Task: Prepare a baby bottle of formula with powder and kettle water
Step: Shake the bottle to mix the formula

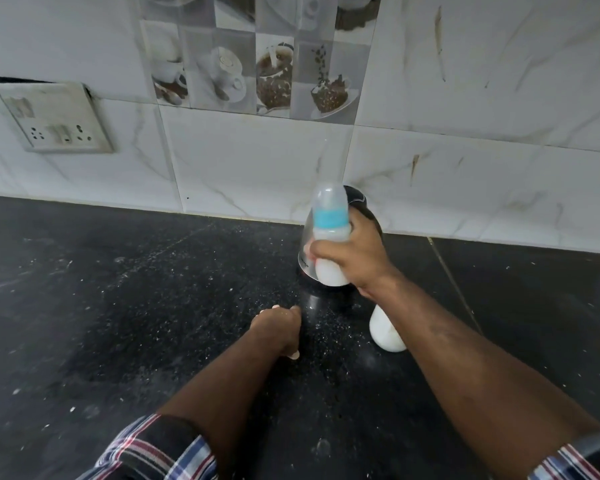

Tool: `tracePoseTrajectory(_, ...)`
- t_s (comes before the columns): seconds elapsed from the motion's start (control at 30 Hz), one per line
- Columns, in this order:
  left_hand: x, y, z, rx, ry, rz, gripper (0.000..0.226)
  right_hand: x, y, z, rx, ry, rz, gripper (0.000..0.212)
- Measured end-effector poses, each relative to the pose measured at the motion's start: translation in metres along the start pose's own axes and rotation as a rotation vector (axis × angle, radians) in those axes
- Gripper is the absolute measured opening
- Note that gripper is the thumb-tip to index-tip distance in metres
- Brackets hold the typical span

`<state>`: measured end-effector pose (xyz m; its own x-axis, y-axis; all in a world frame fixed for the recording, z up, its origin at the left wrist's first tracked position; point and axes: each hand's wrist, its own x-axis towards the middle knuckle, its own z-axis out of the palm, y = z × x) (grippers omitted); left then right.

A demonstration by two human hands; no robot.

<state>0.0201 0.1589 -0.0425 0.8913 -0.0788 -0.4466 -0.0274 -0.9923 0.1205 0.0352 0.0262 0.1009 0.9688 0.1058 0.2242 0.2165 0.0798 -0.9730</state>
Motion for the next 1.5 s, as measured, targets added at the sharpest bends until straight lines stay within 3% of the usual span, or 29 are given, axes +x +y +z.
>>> tracePoseTrajectory(0.07, 0.002, -0.001, 0.0, 0.005, 0.001, 0.006, 0.089, 0.012, -0.004, -0.006, 0.07, 0.083, -0.047, 0.046)
tracePoseTrajectory(0.13, 0.002, -0.002, 0.001, 0.0, -0.007, 0.006, 0.091, 0.027, -0.019, -0.012, 0.364, 0.193, -0.126, 0.05)
tracePoseTrajectory(0.17, 0.002, -0.002, 0.001, 0.0, -0.009, 0.002, 0.092, 0.026, -0.017, -0.011, 0.389, 0.178, -0.147, 0.051)
tracePoseTrajectory(0.23, 0.002, 0.0, 0.0, 0.008, -0.008, -0.001, 0.093, 0.007, -0.006, -0.005, 0.099, 0.109, -0.027, 0.051)
tracePoseTrajectory(0.3, 0.002, 0.0, 0.0, 0.016, -0.002, 0.001, 0.092, -0.003, 0.005, -0.001, -0.038, 0.018, 0.021, 0.049)
tracePoseTrajectory(0.43, 0.002, -0.001, 0.001, 0.012, -0.002, 0.001, 0.09, 0.022, -0.015, -0.009, 0.38, 0.174, -0.104, 0.057)
tracePoseTrajectory(0.57, 0.002, 0.0, 0.0, 0.017, -0.003, -0.002, 0.089, -0.006, 0.006, -0.001, -0.046, 0.013, 0.009, 0.044)
tracePoseTrajectory(0.6, 0.002, 0.0, 0.0, 0.017, -0.003, -0.004, 0.089, 0.0, 0.005, -0.004, -0.035, 0.053, -0.015, 0.045)
tracePoseTrajectory(0.7, 0.002, -0.001, 0.0, 0.008, -0.004, -0.007, 0.088, 0.023, -0.015, -0.011, 0.363, 0.215, -0.142, 0.046)
tracePoseTrajectory(0.87, 0.002, 0.0, 0.001, 0.021, 0.023, -0.003, 0.088, -0.005, 0.011, -0.005, -0.074, -0.005, 0.003, 0.047)
tracePoseTrajectory(1.0, 0.001, -0.001, 0.001, -0.001, 0.005, -0.012, 0.087, 0.02, -0.008, -0.013, 0.326, 0.205, -0.116, 0.054)
tracePoseTrajectory(1.13, -0.001, 0.0, 0.001, 0.001, 0.013, -0.013, 0.087, -0.006, 0.013, -0.005, -0.001, 0.049, 0.0, 0.046)
tracePoseTrajectory(1.27, 0.0, -0.001, 0.0, -0.018, -0.006, -0.018, 0.09, 0.022, -0.009, -0.015, 0.426, 0.272, -0.125, 0.048)
tracePoseTrajectory(1.33, -0.001, 0.0, 0.0, -0.005, -0.001, -0.018, 0.091, 0.008, 0.002, -0.01, 0.228, 0.216, -0.069, 0.046)
tracePoseTrajectory(1.4, -0.001, 0.001, 0.0, -0.006, -0.004, -0.018, 0.093, -0.01, 0.017, -0.003, 0.025, 0.046, 0.0, 0.043)
tracePoseTrajectory(1.47, 0.0, 0.001, 0.0, -0.003, -0.001, -0.015, 0.093, 0.002, 0.014, -0.009, 0.026, 0.119, -0.076, 0.046)
tracePoseTrajectory(1.5, 0.001, 0.0, 0.0, -0.006, 0.0, -0.014, 0.091, 0.01, 0.004, -0.011, 0.182, 0.203, -0.106, 0.046)
